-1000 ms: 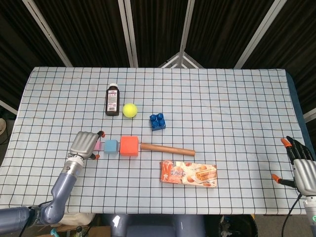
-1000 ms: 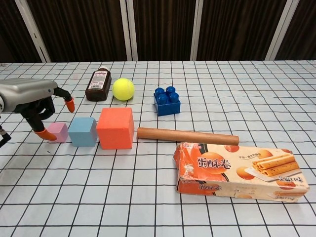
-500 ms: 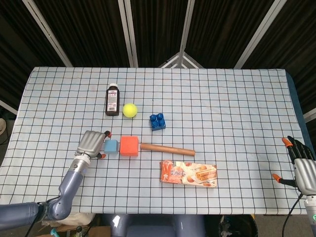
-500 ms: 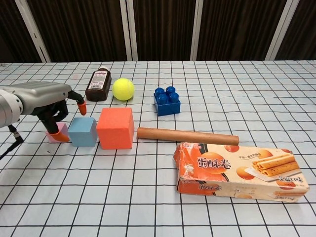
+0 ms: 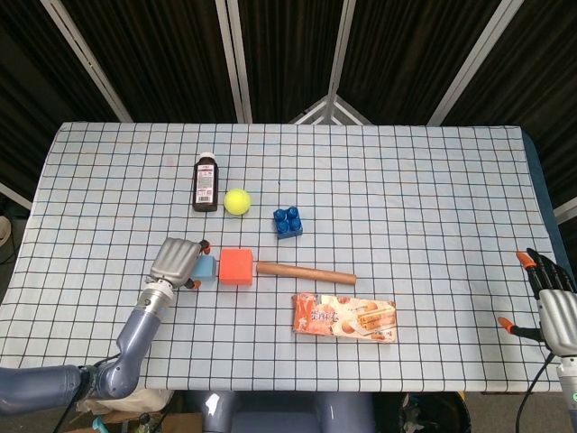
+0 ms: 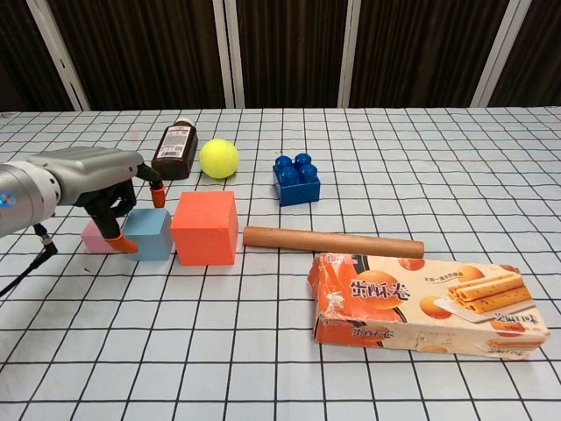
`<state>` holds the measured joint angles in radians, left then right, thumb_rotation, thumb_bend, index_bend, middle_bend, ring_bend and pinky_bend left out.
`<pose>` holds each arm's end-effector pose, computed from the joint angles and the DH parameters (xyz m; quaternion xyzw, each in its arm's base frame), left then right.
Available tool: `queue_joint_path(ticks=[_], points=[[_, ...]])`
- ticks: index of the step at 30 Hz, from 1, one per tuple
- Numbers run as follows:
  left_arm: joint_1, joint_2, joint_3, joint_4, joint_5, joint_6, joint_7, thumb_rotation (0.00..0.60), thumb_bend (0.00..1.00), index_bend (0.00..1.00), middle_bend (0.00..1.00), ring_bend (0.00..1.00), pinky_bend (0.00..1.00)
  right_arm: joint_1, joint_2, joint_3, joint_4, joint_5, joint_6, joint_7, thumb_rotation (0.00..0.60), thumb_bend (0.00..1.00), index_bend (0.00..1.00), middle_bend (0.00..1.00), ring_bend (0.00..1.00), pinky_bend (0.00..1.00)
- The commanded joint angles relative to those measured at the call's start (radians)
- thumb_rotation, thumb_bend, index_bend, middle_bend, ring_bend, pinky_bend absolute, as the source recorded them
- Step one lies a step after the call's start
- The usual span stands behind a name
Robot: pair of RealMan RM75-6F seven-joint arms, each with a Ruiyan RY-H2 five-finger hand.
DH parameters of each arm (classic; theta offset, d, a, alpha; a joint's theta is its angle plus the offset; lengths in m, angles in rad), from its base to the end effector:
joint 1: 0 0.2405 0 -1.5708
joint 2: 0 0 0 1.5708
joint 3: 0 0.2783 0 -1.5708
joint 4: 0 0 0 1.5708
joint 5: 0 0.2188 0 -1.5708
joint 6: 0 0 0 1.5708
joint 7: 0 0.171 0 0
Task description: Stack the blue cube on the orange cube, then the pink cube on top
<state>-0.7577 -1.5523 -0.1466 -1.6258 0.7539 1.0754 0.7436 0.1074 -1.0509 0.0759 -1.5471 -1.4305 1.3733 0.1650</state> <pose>-0.1728 0.3652 -0.0399 -0.7432 -0.3875 -0.2569 0.4811 -0.3635 -0.2249 0.1865 0.5754 -0.4303 0.3732 0.5869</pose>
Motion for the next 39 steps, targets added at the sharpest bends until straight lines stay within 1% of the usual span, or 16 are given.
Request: queue_joint_path(ticks=[1, 6, 12, 20, 26, 30, 31, 32, 35, 39], points=[[-0.003, -0.004, 0.003, 0.004, 0.0, 0.001, -0.002, 0.6, 0.21, 0.38, 0.84, 0.8, 0.85, 0.0, 0.0, 0.0, 0.0, 0.0, 0.0, 0.001, 0.6, 0.13, 0.0, 0.01, 0.03, 0.1], [-0.008, -0.011, 0.012, 0.014, -0.005, 0.006, 0.006, 0.6, 0.23, 0.38, 0.84, 0.8, 0.85, 0.001, 0.001, -0.001, -0.001, 0.001, -0.005, -0.001, 0.6, 0.13, 0.0, 0.01, 0.03, 0.1], [-0.009, -0.012, 0.011, 0.011, 0.003, 0.017, -0.007, 0.6, 0.26, 0.38, 0.84, 0.8, 0.85, 0.003, 0.001, -0.003, -0.004, -0.004, -0.007, -0.003, 0.6, 0.13, 0.0, 0.01, 0.03, 0.1], [-0.009, 0.005, 0.012, -0.009, 0.001, 0.02, -0.016, 0.6, 0.29, 0.39, 0.84, 0.8, 0.85, 0.003, 0.001, -0.003, -0.004, -0.005, -0.006, -0.002, 0.6, 0.13, 0.0, 0.01, 0.03, 0.1], [-0.012, 0.054, -0.008, -0.083, -0.01, 0.049, -0.006, 0.6, 0.29, 0.4, 0.84, 0.8, 0.85, 0.002, 0.002, -0.002, -0.005, -0.001, -0.007, -0.002, 0.6, 0.13, 0.0, 0.01, 0.03, 0.1], [-0.015, 0.123, -0.028, -0.189, -0.035, 0.086, 0.023, 0.6, 0.29, 0.4, 0.84, 0.8, 0.85, 0.002, 0.002, -0.004, -0.008, -0.005, -0.005, -0.003, 0.6, 0.13, 0.0, 0.01, 0.03, 0.1], [-0.02, 0.158, -0.048, -0.246, -0.031, 0.127, 0.049, 0.6, 0.29, 0.4, 0.84, 0.8, 0.85, 0.002, 0.002, -0.005, -0.011, -0.012, -0.001, -0.005, 0.6, 0.13, 0.0, 0.01, 0.03, 0.1], [-0.022, 0.177, -0.053, -0.284, -0.047, 0.144, 0.069, 0.6, 0.29, 0.4, 0.84, 0.8, 0.85, 0.001, 0.002, -0.006, -0.012, -0.014, 0.001, -0.006, 0.6, 0.13, 0.0, 0.01, 0.03, 0.1], [-0.043, 0.191, -0.065, -0.333, -0.095, 0.162, 0.114, 0.6, 0.29, 0.4, 0.84, 0.8, 0.85, 0.0, 0.001, -0.007, -0.013, -0.015, 0.002, -0.009, 0.6, 0.13, 0.0, 0.01, 0.03, 0.1], [-0.083, 0.174, -0.078, -0.353, -0.155, 0.171, 0.164, 0.6, 0.29, 0.4, 0.84, 0.8, 0.85, 0.0, 0.001, -0.007, -0.013, -0.015, 0.003, -0.01, 0.6, 0.13, 0.0, 0.01, 0.03, 0.1]])
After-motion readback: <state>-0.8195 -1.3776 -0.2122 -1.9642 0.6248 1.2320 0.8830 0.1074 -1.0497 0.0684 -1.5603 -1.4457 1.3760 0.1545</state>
